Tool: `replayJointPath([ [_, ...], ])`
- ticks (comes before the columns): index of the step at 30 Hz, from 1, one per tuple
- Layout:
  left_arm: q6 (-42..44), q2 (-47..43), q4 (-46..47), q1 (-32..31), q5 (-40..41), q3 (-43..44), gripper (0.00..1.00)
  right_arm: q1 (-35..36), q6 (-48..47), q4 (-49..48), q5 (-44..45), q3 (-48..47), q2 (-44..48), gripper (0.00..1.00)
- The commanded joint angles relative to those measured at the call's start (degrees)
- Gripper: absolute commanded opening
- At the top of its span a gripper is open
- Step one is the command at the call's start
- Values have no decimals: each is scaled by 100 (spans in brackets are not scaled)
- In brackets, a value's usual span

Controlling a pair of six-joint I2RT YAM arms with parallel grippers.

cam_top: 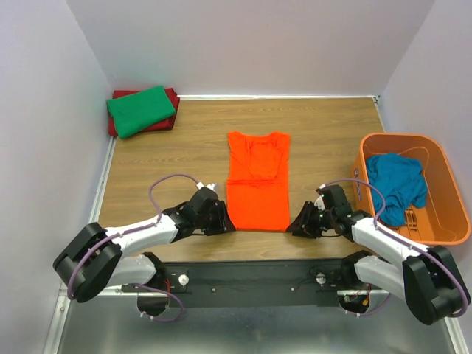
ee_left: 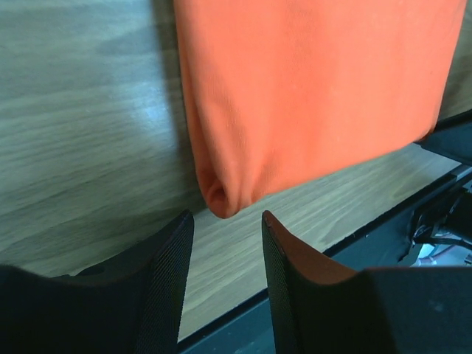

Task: Fold and stack the t-shirts
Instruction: Grab one side of the 2/3 rectangular tshirt with both arms

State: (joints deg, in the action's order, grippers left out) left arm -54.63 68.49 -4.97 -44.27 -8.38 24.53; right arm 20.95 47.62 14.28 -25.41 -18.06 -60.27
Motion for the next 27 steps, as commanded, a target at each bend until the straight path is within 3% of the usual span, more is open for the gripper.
replayJointPath([
  [1, -188, 77, 233, -108, -94, -142, 49, 50, 213, -268, -8, 224, -64, 40],
  [15, -294, 94, 409, -99, 372, -186, 41, 85, 503, -910, 36, 497, -275, 30],
  [20, -285, 270, 672, -108, 443, -159, 34, 85, 529, -927, 89, 576, -222, 24],
  [23, -285, 323, 778, -99, 416, -186, 26, 85, 521, -936, 133, 602, -213, 19],
  [27, -250, 297, 787, -99, 399, -195, 6, 76, 503, -927, 150, 637, -169, 9],
])
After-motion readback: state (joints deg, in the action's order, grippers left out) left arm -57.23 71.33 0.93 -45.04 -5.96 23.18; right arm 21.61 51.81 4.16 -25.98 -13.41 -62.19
